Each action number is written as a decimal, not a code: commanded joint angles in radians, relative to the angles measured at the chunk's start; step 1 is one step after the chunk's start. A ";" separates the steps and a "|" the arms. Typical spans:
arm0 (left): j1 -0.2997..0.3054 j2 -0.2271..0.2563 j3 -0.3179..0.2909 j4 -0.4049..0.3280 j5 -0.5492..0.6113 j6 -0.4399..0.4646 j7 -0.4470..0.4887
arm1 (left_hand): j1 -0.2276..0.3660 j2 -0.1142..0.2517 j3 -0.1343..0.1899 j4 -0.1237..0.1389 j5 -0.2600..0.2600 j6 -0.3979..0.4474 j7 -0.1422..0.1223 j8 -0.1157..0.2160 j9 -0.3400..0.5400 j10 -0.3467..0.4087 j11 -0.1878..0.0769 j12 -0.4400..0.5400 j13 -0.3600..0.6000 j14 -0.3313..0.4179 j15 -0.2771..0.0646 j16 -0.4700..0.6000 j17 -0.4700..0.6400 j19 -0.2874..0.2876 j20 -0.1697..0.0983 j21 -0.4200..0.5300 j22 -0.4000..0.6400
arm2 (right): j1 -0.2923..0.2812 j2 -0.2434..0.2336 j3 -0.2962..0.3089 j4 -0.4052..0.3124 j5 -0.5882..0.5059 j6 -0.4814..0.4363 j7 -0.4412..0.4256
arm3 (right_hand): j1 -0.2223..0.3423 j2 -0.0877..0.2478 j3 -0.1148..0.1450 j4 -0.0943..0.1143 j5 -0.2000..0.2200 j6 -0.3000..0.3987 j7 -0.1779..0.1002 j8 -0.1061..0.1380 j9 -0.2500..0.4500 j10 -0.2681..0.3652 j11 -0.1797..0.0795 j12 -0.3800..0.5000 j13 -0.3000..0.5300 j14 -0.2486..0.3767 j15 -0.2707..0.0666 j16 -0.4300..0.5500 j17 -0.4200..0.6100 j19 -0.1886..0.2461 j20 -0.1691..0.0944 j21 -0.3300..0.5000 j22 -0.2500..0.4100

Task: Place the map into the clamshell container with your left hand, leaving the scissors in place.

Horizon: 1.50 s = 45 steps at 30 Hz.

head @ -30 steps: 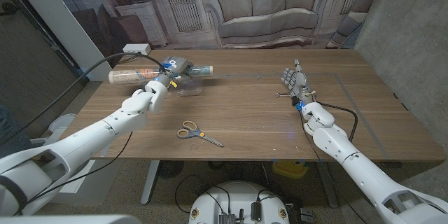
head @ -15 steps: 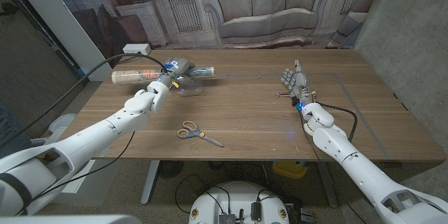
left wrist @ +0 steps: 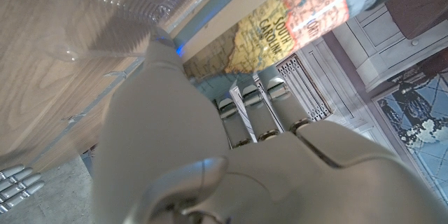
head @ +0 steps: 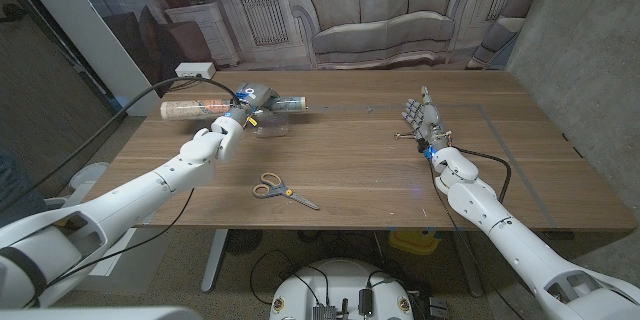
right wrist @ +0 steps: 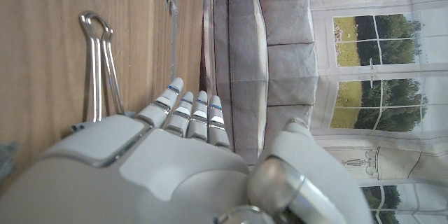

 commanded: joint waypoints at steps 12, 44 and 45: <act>0.010 0.000 0.010 -0.033 0.014 0.062 -0.053 | -0.038 -0.022 -0.024 0.025 -0.012 -0.013 -0.012 -0.007 0.004 -0.039 -0.002 -0.016 -0.010 -0.037 -0.126 -0.019 -0.010 -0.025 -0.047 0.000 0.002 | -0.010 -0.009 0.005 -0.005 0.006 -0.003 0.005 | 0.004 0.002 -0.001 -0.006 -0.002 0.004 -0.003 -0.002 0.005 0.006 0.000 0.001 0.005 0.008 0.003 0.000 0.003 0.012 0.001 -0.009 0.005; 0.011 0.008 0.014 -0.069 0.037 0.122 -0.130 | -0.161 -0.061 -0.089 0.088 0.015 -0.079 -0.027 -0.028 0.001 -0.135 0.001 -0.025 -0.033 -0.152 -0.103 -0.040 -0.028 -0.119 -0.032 -0.044 0.000 | -0.021 -0.007 0.002 -0.017 0.005 -0.003 -0.003 | 0.003 0.003 -0.002 -0.007 -0.002 0.005 -0.004 -0.001 0.005 0.009 -0.001 0.002 0.005 0.009 0.002 0.001 0.004 0.015 0.002 -0.016 0.005; 0.011 0.007 0.014 -0.068 0.036 0.122 -0.131 | -0.165 -0.061 -0.090 0.090 0.017 -0.080 -0.028 -0.028 0.001 -0.141 0.001 -0.026 -0.033 -0.158 -0.101 -0.041 -0.029 -0.125 -0.030 -0.046 0.000 | -0.021 -0.007 0.002 -0.017 0.006 -0.004 -0.002 | 0.003 0.003 -0.002 -0.007 -0.002 0.004 -0.004 -0.002 0.005 0.010 -0.001 0.002 0.005 0.009 0.003 0.000 0.004 0.015 0.003 -0.016 0.005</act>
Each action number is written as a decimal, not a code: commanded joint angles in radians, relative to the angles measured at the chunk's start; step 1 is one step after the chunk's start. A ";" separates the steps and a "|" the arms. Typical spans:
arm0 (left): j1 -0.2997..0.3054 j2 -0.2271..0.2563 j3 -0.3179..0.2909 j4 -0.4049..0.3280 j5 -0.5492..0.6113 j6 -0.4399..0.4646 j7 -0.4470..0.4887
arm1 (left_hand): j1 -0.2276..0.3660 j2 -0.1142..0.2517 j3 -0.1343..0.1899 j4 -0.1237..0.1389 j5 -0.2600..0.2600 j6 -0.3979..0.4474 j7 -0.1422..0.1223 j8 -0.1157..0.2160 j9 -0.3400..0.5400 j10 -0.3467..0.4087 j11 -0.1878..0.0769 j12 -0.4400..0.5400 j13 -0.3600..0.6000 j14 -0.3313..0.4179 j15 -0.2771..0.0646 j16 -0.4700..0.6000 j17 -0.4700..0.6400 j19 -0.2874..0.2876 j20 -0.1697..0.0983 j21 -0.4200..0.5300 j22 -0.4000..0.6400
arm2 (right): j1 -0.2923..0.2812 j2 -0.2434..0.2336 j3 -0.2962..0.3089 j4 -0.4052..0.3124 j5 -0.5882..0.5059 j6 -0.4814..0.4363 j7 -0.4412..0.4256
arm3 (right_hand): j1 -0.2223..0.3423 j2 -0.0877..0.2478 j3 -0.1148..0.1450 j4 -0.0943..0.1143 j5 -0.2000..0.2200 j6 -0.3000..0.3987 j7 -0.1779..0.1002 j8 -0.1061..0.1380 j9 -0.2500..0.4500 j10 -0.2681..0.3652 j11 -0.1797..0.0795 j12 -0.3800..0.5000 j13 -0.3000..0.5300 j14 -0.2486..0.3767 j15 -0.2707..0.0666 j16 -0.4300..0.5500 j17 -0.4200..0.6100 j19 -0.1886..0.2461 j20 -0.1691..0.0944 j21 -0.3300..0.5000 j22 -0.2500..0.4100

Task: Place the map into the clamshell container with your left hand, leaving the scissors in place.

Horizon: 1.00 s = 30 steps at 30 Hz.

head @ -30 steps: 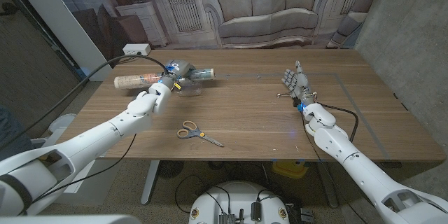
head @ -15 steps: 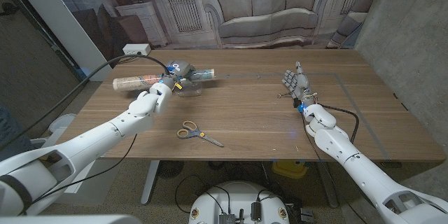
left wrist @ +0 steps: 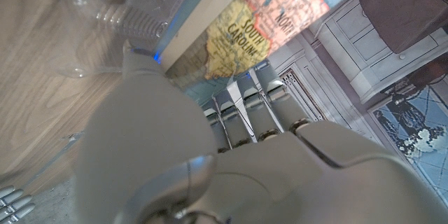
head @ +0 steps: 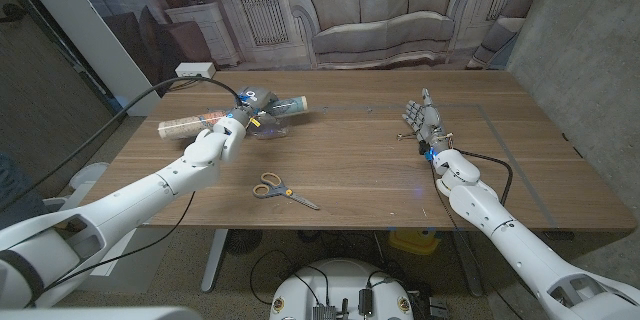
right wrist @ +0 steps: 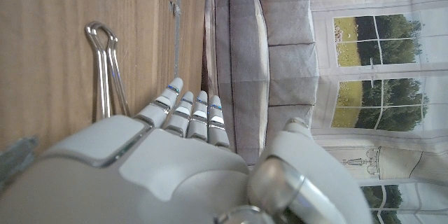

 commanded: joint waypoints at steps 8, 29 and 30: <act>-0.005 -0.008 0.008 0.005 0.011 0.034 -0.033 | -0.029 0.004 -0.018 0.020 0.026 -0.028 -0.002 -0.007 0.003 -0.051 0.003 -0.002 -0.004 -0.070 -0.114 -0.007 -0.002 -0.073 -0.023 -0.033 0.000 | -0.003 0.002 -0.004 -0.001 0.000 -0.007 -0.005 | 0.003 0.004 0.001 -0.005 -0.002 0.006 -0.004 -0.001 0.005 0.009 0.000 0.002 0.005 0.006 0.000 0.001 0.004 0.010 -0.002 -0.003 0.005; -0.029 -0.023 0.007 0.059 -0.033 0.011 -0.004 | -0.080 0.011 -0.042 0.053 0.058 -0.061 0.004 -0.009 0.003 -0.112 0.014 0.003 -0.010 -0.154 -0.092 -0.003 -0.012 -0.188 0.003 -0.089 -0.001 | 0.009 0.011 -0.011 0.005 -0.008 -0.012 -0.019 | 0.004 0.005 0.000 -0.007 -0.003 0.006 -0.005 -0.001 0.005 0.011 0.000 0.002 0.005 0.006 -0.002 0.000 0.004 0.012 0.000 -0.008 0.006; -0.030 -0.023 0.006 0.062 -0.038 0.008 -0.002 | -0.088 0.012 -0.044 0.058 0.060 -0.063 0.006 -0.009 0.003 -0.112 0.015 0.004 -0.010 -0.155 -0.091 -0.002 -0.013 -0.190 0.005 -0.090 -0.001 | 0.010 0.012 -0.011 0.006 -0.008 -0.012 -0.019 | 0.004 0.005 0.000 -0.007 -0.003 0.006 -0.004 -0.001 0.005 0.011 0.001 0.002 0.005 0.006 -0.002 0.000 0.004 0.012 0.000 -0.008 0.006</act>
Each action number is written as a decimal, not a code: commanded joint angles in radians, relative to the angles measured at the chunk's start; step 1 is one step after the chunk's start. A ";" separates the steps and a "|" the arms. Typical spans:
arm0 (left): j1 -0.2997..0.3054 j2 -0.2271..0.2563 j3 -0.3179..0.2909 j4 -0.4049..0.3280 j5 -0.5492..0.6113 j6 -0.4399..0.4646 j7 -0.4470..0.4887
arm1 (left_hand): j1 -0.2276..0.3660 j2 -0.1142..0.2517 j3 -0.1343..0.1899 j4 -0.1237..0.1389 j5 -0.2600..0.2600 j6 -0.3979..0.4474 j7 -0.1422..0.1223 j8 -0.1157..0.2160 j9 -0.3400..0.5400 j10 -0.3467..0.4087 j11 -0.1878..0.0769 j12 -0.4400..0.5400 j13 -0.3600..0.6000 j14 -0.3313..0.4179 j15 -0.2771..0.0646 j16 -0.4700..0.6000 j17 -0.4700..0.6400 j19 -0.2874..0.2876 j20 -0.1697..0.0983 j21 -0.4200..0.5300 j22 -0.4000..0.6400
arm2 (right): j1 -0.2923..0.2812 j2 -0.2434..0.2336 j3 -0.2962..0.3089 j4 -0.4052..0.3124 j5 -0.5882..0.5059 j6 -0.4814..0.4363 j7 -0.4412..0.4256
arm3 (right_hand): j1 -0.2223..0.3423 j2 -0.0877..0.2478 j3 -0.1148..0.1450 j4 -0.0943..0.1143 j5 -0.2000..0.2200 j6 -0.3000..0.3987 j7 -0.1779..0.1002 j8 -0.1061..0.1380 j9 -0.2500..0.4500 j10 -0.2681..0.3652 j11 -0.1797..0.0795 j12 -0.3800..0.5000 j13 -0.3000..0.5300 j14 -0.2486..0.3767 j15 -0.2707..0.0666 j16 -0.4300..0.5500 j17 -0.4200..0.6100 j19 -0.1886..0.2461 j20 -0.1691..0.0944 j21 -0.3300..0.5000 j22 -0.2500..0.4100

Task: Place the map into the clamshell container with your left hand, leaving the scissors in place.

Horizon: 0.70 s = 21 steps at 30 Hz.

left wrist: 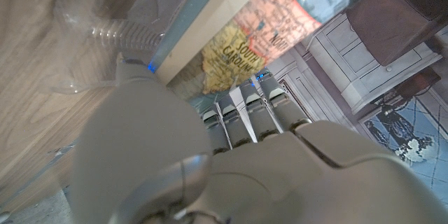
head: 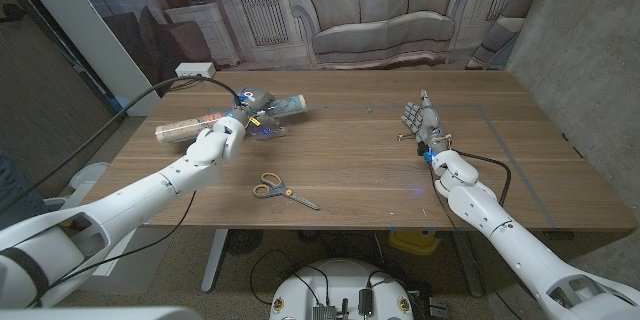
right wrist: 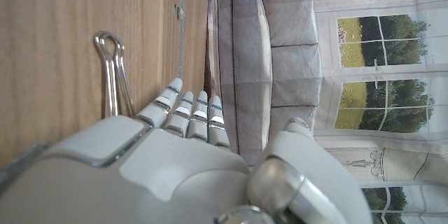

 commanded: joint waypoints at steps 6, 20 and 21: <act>-0.021 -0.008 -0.005 0.045 -0.055 -0.035 0.023 | -0.094 0.016 -0.029 0.059 0.020 -0.013 0.011 -0.001 0.003 -0.008 0.015 0.008 -0.004 -0.014 -0.097 0.014 -0.001 -0.014 0.001 -0.012 0.000 | 0.013 0.011 -0.008 0.008 -0.010 -0.004 -0.013 | 0.004 0.006 0.003 -0.005 -0.003 0.005 -0.004 -0.001 0.005 0.011 0.000 0.002 0.005 0.005 0.001 0.000 0.004 0.013 0.000 -0.004 0.006; -0.015 0.003 -0.014 0.027 -0.079 -0.028 0.028 | -0.163 0.023 -0.054 0.092 0.031 -0.019 0.023 -0.001 0.003 -0.020 0.021 0.009 -0.008 -0.025 -0.085 0.017 -0.004 -0.024 0.008 -0.020 0.000 | 0.009 0.012 -0.010 -0.003 -0.012 -0.003 -0.017 | 0.004 0.006 0.002 -0.006 -0.004 0.005 -0.005 -0.001 0.005 0.011 0.001 0.002 0.005 0.005 0.001 0.000 0.004 0.013 0.000 -0.006 0.006; -0.014 0.002 -0.014 0.027 -0.080 -0.026 0.029 | -0.166 0.023 -0.055 0.092 0.032 -0.020 0.025 -0.001 0.003 -0.021 0.022 0.009 -0.008 -0.026 -0.085 0.017 -0.005 -0.026 0.009 -0.021 0.000 | 0.008 0.011 -0.010 -0.006 -0.013 -0.004 -0.018 | 0.004 0.006 0.002 -0.006 -0.004 0.005 -0.005 -0.002 0.005 0.010 0.001 0.002 0.005 0.005 0.002 0.000 0.004 0.014 0.001 -0.007 0.006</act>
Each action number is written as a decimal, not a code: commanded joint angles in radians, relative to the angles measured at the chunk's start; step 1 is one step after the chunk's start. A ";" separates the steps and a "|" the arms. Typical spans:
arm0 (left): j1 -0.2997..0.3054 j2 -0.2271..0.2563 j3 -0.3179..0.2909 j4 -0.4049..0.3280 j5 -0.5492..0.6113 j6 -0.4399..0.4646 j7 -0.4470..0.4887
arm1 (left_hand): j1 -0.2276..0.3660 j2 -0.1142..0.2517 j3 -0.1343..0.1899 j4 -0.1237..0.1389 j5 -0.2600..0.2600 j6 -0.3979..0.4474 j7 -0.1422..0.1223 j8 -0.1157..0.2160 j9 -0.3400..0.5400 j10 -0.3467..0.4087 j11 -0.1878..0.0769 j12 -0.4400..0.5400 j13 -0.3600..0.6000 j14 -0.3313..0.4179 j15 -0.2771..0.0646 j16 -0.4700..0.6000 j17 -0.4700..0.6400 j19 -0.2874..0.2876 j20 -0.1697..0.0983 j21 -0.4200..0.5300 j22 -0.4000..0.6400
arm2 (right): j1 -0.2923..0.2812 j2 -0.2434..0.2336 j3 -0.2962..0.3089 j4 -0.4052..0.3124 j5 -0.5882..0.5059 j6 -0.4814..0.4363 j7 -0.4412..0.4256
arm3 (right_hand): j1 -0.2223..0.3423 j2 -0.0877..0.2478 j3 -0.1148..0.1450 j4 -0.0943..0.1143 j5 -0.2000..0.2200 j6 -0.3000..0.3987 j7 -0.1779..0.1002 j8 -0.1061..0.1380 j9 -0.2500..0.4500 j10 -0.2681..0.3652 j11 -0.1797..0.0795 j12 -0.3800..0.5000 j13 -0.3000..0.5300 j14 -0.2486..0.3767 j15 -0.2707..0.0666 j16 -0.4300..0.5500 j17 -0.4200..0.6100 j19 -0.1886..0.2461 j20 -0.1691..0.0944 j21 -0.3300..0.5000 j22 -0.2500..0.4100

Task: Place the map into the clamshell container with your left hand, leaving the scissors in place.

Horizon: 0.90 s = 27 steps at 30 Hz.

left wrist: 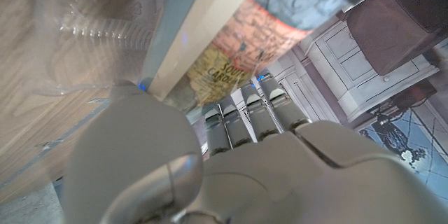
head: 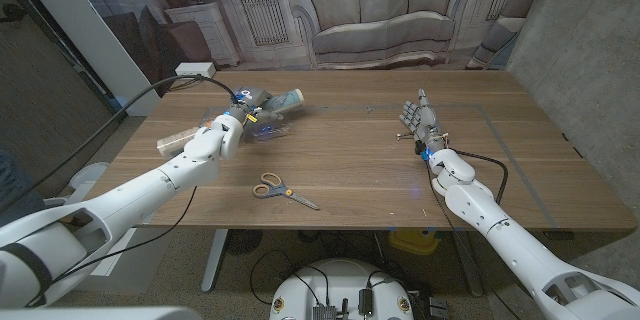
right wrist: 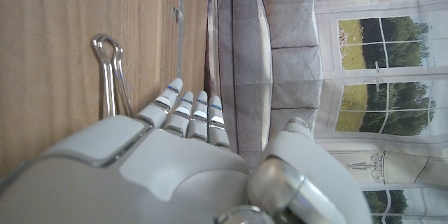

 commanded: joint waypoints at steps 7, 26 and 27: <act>0.007 0.000 -0.011 -0.013 -0.031 0.024 0.008 | -0.037 -0.003 -0.017 0.013 0.014 -0.021 0.011 -0.007 0.003 -0.013 0.008 0.004 0.000 -0.017 -0.074 0.007 -0.002 -0.015 0.007 -0.011 0.000 | -0.013 -0.007 0.001 -0.027 -0.001 -0.007 -0.013 | 0.004 0.006 0.002 -0.007 -0.004 0.006 -0.005 -0.001 0.005 0.011 0.001 0.002 0.005 0.006 0.002 0.000 0.003 0.014 0.002 -0.003 0.006; -0.009 -0.015 -0.007 -0.035 -0.071 0.104 -0.070 | -0.168 -0.037 -0.075 0.005 0.064 -0.184 0.052 -0.026 0.004 -0.168 0.044 -0.008 -0.006 -0.155 -0.019 -0.009 -0.017 -0.108 0.068 -0.068 0.000 | -0.022 -0.013 0.000 -0.047 -0.004 -0.015 -0.025 | 0.004 0.006 0.002 -0.008 -0.004 0.006 -0.007 -0.001 0.005 0.011 0.000 0.002 0.005 0.006 0.001 0.000 0.003 0.015 0.003 -0.006 0.006; -0.009 -0.015 -0.008 -0.037 -0.075 0.106 -0.072 | -0.170 -0.038 -0.075 0.005 0.065 -0.190 0.054 -0.027 0.004 -0.170 0.044 -0.007 -0.006 -0.159 -0.017 -0.009 -0.017 -0.109 0.069 -0.069 0.000 | -0.023 -0.013 0.000 -0.048 -0.004 -0.015 -0.025 | 0.004 0.006 0.002 -0.008 -0.004 0.006 -0.007 -0.001 0.005 0.010 0.000 0.002 0.005 0.006 0.001 0.000 0.003 0.015 0.003 -0.006 0.006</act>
